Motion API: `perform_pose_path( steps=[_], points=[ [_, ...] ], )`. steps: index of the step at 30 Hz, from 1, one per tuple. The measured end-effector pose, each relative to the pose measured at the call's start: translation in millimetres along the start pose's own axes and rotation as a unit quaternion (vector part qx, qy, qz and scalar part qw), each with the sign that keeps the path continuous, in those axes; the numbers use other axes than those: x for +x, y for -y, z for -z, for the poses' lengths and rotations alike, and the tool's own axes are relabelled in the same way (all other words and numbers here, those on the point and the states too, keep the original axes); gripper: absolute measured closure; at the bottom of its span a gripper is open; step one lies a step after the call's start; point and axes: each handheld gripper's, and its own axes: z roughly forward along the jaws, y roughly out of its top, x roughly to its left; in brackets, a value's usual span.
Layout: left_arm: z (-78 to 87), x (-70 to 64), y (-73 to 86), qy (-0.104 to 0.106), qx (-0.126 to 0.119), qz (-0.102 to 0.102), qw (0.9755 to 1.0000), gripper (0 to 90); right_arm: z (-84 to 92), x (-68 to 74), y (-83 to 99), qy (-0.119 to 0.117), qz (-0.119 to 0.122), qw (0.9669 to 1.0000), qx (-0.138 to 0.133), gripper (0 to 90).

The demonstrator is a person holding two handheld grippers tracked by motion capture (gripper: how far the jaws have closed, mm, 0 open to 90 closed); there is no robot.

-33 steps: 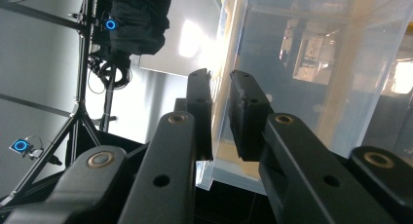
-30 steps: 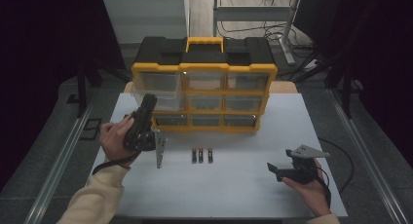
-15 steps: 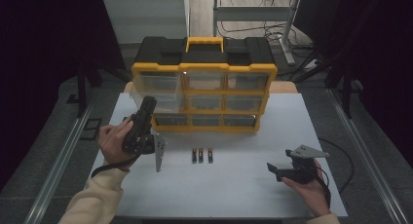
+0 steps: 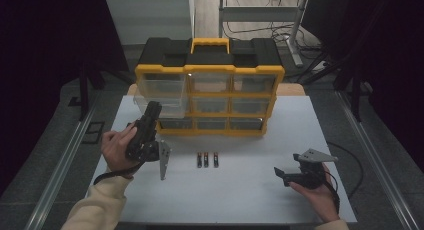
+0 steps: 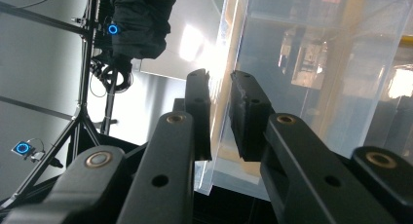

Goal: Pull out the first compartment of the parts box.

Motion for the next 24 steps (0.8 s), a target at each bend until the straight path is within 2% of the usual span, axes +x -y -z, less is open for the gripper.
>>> perform_pose_path(
  steps=[24],
  points=[
    [2.6,-1.8,-1.0,-0.001,-0.003,0.006,1.0000,77.3,0.0,-0.3,0.1,0.000,-0.001,1.0000,0.000,9.8]
  ],
)
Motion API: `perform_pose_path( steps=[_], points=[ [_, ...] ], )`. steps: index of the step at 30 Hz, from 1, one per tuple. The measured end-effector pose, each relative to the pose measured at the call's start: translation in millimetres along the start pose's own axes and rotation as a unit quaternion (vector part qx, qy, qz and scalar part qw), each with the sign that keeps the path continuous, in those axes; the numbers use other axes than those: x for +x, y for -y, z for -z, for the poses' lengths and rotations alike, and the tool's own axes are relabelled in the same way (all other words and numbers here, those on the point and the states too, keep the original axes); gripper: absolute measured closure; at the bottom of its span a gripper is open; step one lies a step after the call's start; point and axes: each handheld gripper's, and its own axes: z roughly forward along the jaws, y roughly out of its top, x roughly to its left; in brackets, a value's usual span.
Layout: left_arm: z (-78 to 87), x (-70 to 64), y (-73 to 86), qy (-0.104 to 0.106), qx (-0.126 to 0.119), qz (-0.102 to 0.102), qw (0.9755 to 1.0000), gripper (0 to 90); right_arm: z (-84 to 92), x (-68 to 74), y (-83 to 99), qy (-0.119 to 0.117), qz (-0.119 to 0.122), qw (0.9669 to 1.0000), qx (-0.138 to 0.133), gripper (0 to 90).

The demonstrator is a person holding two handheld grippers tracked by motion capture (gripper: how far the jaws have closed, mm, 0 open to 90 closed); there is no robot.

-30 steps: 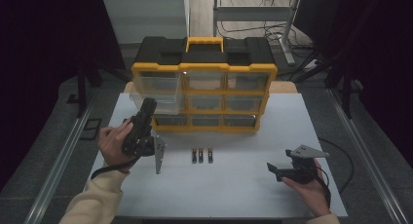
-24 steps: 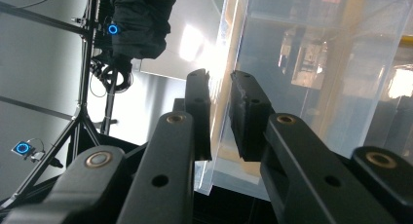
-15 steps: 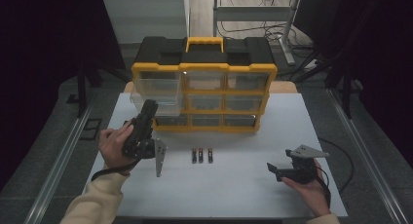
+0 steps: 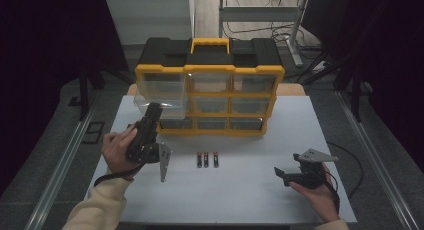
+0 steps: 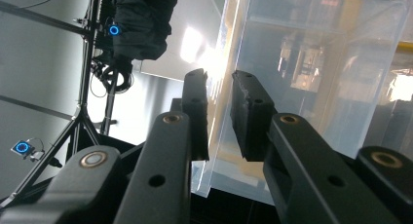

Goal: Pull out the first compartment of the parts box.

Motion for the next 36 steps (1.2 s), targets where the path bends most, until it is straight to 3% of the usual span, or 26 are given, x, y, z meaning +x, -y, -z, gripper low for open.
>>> perform_pose_path(
  steps=[9,12,18,22,26,28,32,33,35,36],
  points=[
    [0.4,0.3,0.7,0.005,0.005,0.005,1.0000,73.2,-0.2,0.4,-0.1,0.000,0.001,1.0000,0.001,9.8],
    [1.3,-0.3,0.6,0.001,0.003,0.023,0.9997,62.3,-0.3,0.6,-0.1,0.000,0.001,1.0000,0.001,9.8],
    [7.3,-1.1,0.0,0.030,0.000,0.068,0.9973,41.4,-0.1,-0.1,0.2,0.001,0.000,1.0000,0.002,9.8],
    [12.3,-0.8,0.4,0.072,-0.013,0.104,0.9919,32.3,-0.2,0.2,0.0,0.001,0.000,1.0000,0.002,9.8],
    [14.7,-2.0,1.6,0.116,-0.017,0.131,0.9844,24.3,-0.3,0.4,0.0,0.002,0.000,1.0000,0.002,9.8],
    [15.2,-2.5,2.5,0.139,-0.017,0.150,0.9788,22.0,-0.3,0.3,-0.1,0.001,0.001,1.0000,0.001,9.8],
    [15.9,-3.9,3.5,0.190,-0.018,0.181,0.9649,18.2,-0.4,0.4,0.1,0.001,0.000,1.0000,0.002,9.8],
    [16.2,-5.0,3.4,0.205,-0.019,0.190,0.9599,17.7,-0.5,0.4,0.1,0.001,0.000,1.0000,0.002,9.8],
    [16.6,-6.5,3.7,0.229,-0.016,0.201,0.9523,16.6,-0.6,0.3,0.1,0.001,0.000,1.0000,0.002,9.8],
    [16.6,-8.1,3.9,0.242,-0.014,0.210,0.9471,16.1,-0.5,0.3,0.1,0.001,0.000,1.0000,0.002,9.8]
  ],
)
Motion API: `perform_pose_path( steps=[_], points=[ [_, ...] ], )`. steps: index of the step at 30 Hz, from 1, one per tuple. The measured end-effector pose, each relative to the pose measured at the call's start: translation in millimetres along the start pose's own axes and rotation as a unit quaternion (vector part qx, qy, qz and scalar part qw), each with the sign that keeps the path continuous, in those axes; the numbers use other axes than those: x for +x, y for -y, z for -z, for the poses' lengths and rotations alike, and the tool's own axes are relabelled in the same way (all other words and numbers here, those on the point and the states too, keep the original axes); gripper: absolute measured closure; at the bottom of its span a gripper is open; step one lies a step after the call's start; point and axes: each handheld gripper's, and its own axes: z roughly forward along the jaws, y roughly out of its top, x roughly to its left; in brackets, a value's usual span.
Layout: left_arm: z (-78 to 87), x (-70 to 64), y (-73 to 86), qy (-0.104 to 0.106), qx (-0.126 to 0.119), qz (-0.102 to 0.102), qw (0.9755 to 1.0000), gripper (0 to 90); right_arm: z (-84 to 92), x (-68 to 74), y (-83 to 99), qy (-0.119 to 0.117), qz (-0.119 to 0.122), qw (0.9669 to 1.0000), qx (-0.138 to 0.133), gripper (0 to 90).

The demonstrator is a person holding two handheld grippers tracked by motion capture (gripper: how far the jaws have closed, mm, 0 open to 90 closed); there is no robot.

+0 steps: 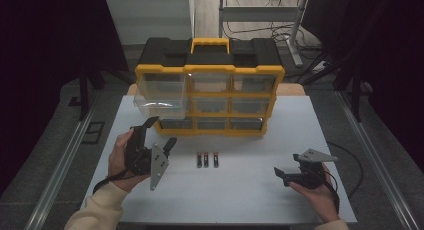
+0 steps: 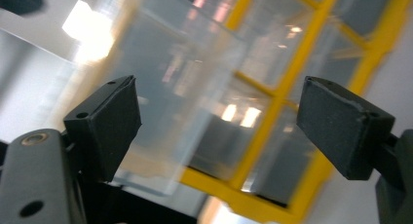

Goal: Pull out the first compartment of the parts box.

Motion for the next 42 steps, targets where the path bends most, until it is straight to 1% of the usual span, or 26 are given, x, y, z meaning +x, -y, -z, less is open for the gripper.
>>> perform_pose_path(
  steps=[2,3,4,5,8,10,12,13,17,20,21,22,23,25,26,27,29,31,32,33,35,37,38,40,41,42],
  points=[
    [-1.4,-0.8,2.2,0.031,0.006,0.020,0.9993,15.1,0.0,0.0,0.0,0.000,0.000,1.0000,0.000,9.8],
    [-2.1,-1.5,3.1,0.041,0.009,0.027,0.9987,14.8,0.0,0.0,0.1,0.000,0.000,1.0000,0.000,9.8],
    [-3.5,-2.2,4.2,0.057,0.015,0.030,0.9978,14.4,0.0,0.1,0.1,0.000,0.000,1.0000,0.000,9.8],
    [-4.5,-3.0,4.9,0.066,0.019,0.032,0.9971,13.5,-0.1,0.1,0.1,0.000,0.000,1.0000,0.000,9.8],
    [-7.2,-8.3,8.8,0.097,0.028,0.054,0.9934,12.8,-0.1,0.1,0.1,0.000,0.000,1.0000,0.000,9.8],
    [-8.4,-10.4,11.0,0.113,0.032,0.063,0.9911,12.5,-0.2,0.1,0.2,0.000,0.000,1.0000,0.001,9.8],
    [-10.2,-13.4,14.1,0.136,0.038,0.083,0.9866,12.5,-0.1,-0.1,0.2,0.000,0.000,1.0000,0.000,9.8],
    [-10.5,-14.6,15.3,0.141,0.039,0.092,0.9850,12.4,0.0,-0.1,0.2,0.000,0.000,1.0000,0.000,9.8],
    [-11.6,-16.3,21.5,0.176,0.039,0.140,0.9736,13.3,-0.2,0.2,0.3,-0.001,0.001,1.0000,0.001,9.8],
    [-12.9,-16.8,24.9,0.196,0.042,0.165,0.9656,13.2,0.1,0.7,-0.2,-0.001,0.002,1.0000,0.000,9.8],
    [-13.6,-17.1,26.0,0.204,0.043,0.173,0.9626,13.1,0.0,0.7,-0.2,-0.001,0.002,1.0000,0.000,9.8],
    [-14.9,-17.4,27.8,0.215,0.045,0.182,0.9585,13.0,0.0,0.7,-0.1,-0.001,0.001,1.0000,0.000,9.8],
    [-15.8,-17.8,29.0,0.222,0.045,0.190,0.9553,12.7,-0.3,0.6,0.2,0.000,0.002,1.0000,0.002,9.8],
    [-19.0,-18.0,33.1,0.243,0.048,0.214,0.9448,12.4,-0.4,0.3,0.4,-0.001,0.002,1.0000,0.002,9.8],
    [-20.6,-18.1,35.3,0.254,0.050,0.227,0.9389,12.4,-0.2,0.2,0.5,0.000,0.002,1.0000,0.002,9.8],
    [-21.9,-18.4,37.1,0.261,0.050,0.239,0.9340,12.2,-0.2,0.1,0.6,0.000,0.001,1.0000,0.002,9.8],
    [-24.9,-18.5,41.6,0.280,0.050,0.266,0.9210,12.1,-0.3,-0.3,0.8,0.001,0.001,1.0000,0.002,9.8],
    [-27.6,-19.2,45.7,0.297,0.050,0.286,0.9097,11.7,-0.7,-0.6,0.8,0.002,0.001,1.0000,0.003,9.8],
    [-28.7,-19.7,47.3,0.302,0.051,0.292,0.9062,11.7,-1.0,-0.9,0.8,0.001,0.001,1.0000,0.003,9.8],
    [-29.9,-20.8,48.8,0.304,0.052,0.298,0.9036,11.6,-1.3,-1.0,0.8,0.001,0.001,1.0000,0.003,9.8],
    [-31.3,-21.9,50.5,0.308,0.056,0.299,0.9016,11.5,-1.7,-1.3,1.0,0.001,0.001,1.0000,0.004,9.8],
    [-33.4,-22.5,52.1,0.315,0.059,0.305,0.8968,11.2,-2.0,-1.4,1.1,0.001,0.001,1.0000,0.005,9.8],
    [-34.3,-22.4,52.7,0.318,0.061,0.308,0.8949,10.8,-2.1,-1.4,1.2,0.001,0.001,1.0000,0.005,9.9],
    [-35.9,-22.5,54.1,0.325,0.060,0.317,0.8890,10.7,-2.3,-1.4,1.2,0.000,0.001,1.0000,0.006,9.9],
    [-36.8,-22.8,55.0,0.331,0.060,0.323,0.8846,10.5,-2.4,-1.5,1.2,0.000,0.001,1.0000,0.006,9.9],
    [-37.6,-23.0,56.0,0.334,0.061,0.327,0.8819,10.3,-2.6,-1.6,1.2,0.000,0.001,1.0000,0.006,9.9]
  ],
)
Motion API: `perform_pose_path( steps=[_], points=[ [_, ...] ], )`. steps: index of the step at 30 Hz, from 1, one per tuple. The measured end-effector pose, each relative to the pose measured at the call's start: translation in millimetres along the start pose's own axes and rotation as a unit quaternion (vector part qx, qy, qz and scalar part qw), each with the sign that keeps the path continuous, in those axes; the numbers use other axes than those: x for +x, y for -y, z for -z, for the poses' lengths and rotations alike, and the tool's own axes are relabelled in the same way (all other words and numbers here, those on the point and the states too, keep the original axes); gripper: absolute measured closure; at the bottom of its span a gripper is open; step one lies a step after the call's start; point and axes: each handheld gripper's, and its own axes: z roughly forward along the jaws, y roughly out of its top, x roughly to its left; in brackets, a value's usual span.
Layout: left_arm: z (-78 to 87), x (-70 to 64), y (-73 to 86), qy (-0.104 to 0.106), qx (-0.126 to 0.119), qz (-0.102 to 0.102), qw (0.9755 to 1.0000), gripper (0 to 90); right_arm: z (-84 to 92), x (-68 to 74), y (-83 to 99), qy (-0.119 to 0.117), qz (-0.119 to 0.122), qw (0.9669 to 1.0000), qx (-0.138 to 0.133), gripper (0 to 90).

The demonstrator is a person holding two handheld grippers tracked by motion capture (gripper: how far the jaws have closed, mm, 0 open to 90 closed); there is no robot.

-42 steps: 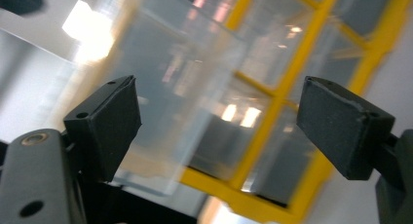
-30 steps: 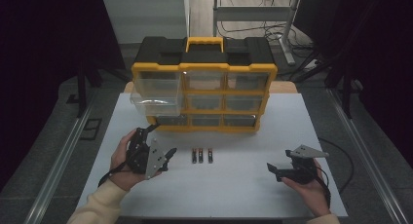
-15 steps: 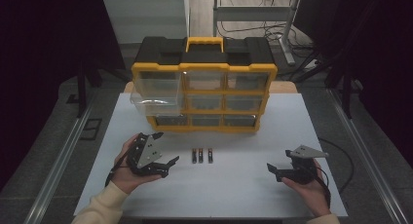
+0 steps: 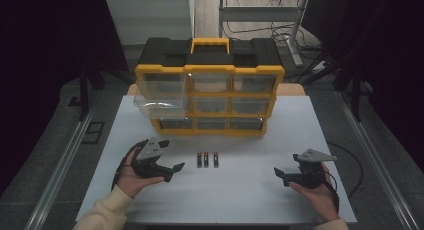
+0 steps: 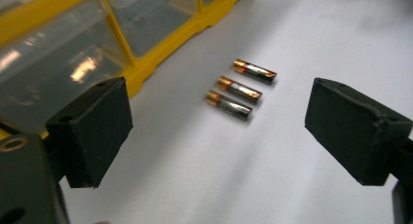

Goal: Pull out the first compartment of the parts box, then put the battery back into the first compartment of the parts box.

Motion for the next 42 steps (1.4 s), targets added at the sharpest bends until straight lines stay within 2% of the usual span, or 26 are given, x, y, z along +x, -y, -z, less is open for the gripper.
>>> perform_pose_path(
  steps=[5,13,16,25,33,42],
  points=[
    [-2.1,3.6,2.7,0.013,0.000,0.019,0.9997,10.1,-0.8,-0.2,-0.3,-0.001,0.000,1.0000,0.000,9.9],
    [-5.7,3.4,2.5,0.008,0.003,0.014,0.9999,9.7,-0.1,-0.4,1.1,0.000,-0.002,1.0000,0.001,9.9],
    [-8.5,4.1,2.9,0.007,0.006,0.005,0.9999,9.8,0.7,-0.2,1.1,0.000,-0.002,1.0000,0.000,9.9],
    [-19.2,5.5,3.0,0.027,0.012,-0.017,0.9994,10.9,0.8,0.6,1.8,0.001,-0.002,1.0000,0.002,9.9],
    [-31.8,6.5,2.3,0.050,0.023,-0.011,0.9984,8.6,0.5,0.1,2.5,0.001,-0.003,1.0000,0.003,9.9],
    [-43.5,10.3,-2.4,0.089,0.030,-0.012,0.9955,6.0,0.6,0.0,2.5,0.001,-0.002,1.0000,0.003,9.9]
  ],
)
